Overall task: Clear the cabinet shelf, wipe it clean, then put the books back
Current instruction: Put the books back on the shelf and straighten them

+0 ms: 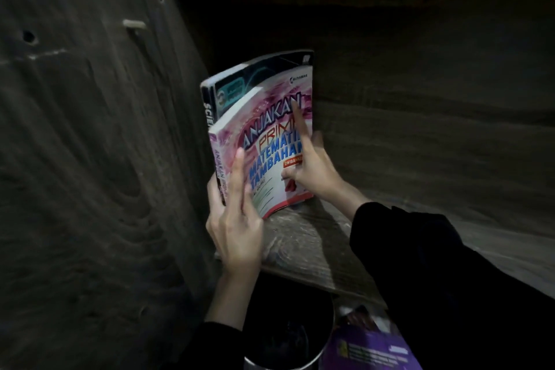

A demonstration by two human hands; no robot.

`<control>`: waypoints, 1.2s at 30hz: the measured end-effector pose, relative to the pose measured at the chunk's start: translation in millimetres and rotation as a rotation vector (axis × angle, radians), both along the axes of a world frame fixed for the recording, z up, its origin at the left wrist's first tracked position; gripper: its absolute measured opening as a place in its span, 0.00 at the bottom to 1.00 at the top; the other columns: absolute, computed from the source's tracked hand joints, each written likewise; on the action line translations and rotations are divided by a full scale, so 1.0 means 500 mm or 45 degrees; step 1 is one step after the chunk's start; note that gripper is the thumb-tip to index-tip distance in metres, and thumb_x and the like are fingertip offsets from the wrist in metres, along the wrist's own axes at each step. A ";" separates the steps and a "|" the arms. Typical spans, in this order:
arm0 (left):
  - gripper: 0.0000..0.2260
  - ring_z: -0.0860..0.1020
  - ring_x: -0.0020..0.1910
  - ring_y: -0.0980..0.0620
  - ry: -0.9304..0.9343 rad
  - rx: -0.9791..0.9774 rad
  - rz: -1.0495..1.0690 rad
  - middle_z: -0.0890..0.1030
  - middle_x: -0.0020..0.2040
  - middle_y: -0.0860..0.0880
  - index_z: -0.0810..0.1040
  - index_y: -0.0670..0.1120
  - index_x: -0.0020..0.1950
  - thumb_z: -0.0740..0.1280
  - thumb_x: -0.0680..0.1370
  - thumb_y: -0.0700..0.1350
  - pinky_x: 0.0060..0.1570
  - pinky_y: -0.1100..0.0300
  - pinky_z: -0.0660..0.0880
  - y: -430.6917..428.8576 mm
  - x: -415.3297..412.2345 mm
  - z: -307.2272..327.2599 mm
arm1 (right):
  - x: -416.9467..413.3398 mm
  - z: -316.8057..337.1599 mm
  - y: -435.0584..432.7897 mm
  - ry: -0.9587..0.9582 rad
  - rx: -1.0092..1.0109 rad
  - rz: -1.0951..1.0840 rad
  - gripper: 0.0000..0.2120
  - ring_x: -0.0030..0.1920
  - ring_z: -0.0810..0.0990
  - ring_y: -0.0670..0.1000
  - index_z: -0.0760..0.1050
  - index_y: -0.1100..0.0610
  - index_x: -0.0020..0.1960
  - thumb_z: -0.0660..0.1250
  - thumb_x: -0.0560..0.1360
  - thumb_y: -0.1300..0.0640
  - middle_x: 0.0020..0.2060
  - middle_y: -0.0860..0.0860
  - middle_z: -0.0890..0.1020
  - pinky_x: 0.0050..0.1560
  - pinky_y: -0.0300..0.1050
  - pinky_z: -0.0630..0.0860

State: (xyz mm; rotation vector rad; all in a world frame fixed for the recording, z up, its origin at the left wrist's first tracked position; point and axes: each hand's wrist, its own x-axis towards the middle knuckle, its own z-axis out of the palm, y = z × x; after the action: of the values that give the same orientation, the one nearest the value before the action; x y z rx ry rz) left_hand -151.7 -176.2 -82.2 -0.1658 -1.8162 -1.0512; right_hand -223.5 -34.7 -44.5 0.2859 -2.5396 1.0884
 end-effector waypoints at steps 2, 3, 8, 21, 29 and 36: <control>0.31 0.76 0.56 0.44 -0.037 0.000 0.022 0.72 0.61 0.39 0.59 0.64 0.71 0.65 0.78 0.36 0.55 0.60 0.72 -0.009 -0.011 -0.002 | -0.004 0.002 -0.007 -0.024 0.126 -0.037 0.59 0.41 0.80 0.54 0.31 0.28 0.69 0.74 0.68 0.64 0.61 0.59 0.64 0.41 0.44 0.80; 0.30 0.73 0.59 0.41 -0.045 -0.022 0.035 0.70 0.62 0.37 0.58 0.63 0.72 0.63 0.79 0.36 0.59 0.57 0.70 -0.012 -0.015 -0.005 | -0.003 0.002 -0.012 -0.052 0.180 -0.061 0.58 0.44 0.80 0.58 0.31 0.29 0.70 0.74 0.68 0.60 0.61 0.60 0.64 0.47 0.48 0.80; 0.33 0.59 0.67 0.37 -0.167 -0.213 0.167 0.55 0.71 0.32 0.52 0.42 0.77 0.51 0.71 0.33 0.73 0.62 0.47 -0.007 0.011 -0.036 | 0.018 -0.027 -0.051 -0.242 0.212 -0.059 0.51 0.62 0.71 0.66 0.36 0.32 0.73 0.73 0.71 0.50 0.63 0.61 0.63 0.61 0.56 0.72; 0.35 0.55 0.72 0.33 -0.585 -0.517 0.377 0.52 0.74 0.30 0.58 0.35 0.74 0.55 0.66 0.40 0.70 0.47 0.54 0.009 0.076 -0.082 | 0.094 -0.067 -0.068 -0.511 0.115 0.093 0.50 0.63 0.71 0.59 0.41 0.35 0.75 0.71 0.72 0.63 0.64 0.57 0.61 0.64 0.54 0.72; 0.33 0.60 0.69 0.34 -0.422 -0.536 0.234 0.61 0.71 0.31 0.69 0.39 0.71 0.66 0.64 0.38 0.72 0.52 0.49 0.040 0.137 -0.065 | 0.184 -0.053 -0.022 -0.232 -0.173 -0.028 0.33 0.51 0.71 0.45 0.63 0.48 0.73 0.68 0.72 0.65 0.53 0.50 0.71 0.54 0.38 0.70; 0.11 0.72 0.52 0.46 -0.439 -0.472 -0.541 0.73 0.52 0.44 0.70 0.45 0.57 0.59 0.74 0.41 0.56 0.55 0.69 0.154 0.271 -0.164 | 0.412 -0.203 0.096 0.138 -0.404 -0.440 0.12 0.38 0.76 0.41 0.77 0.53 0.43 0.58 0.70 0.66 0.35 0.43 0.78 0.40 0.36 0.70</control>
State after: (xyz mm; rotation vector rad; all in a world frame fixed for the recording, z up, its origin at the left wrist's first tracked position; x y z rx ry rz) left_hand -16.4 -99.0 -164.4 -0.6508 -2.3485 -1.0652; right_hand -17.4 13.5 -145.7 -0.1672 -2.1712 1.2683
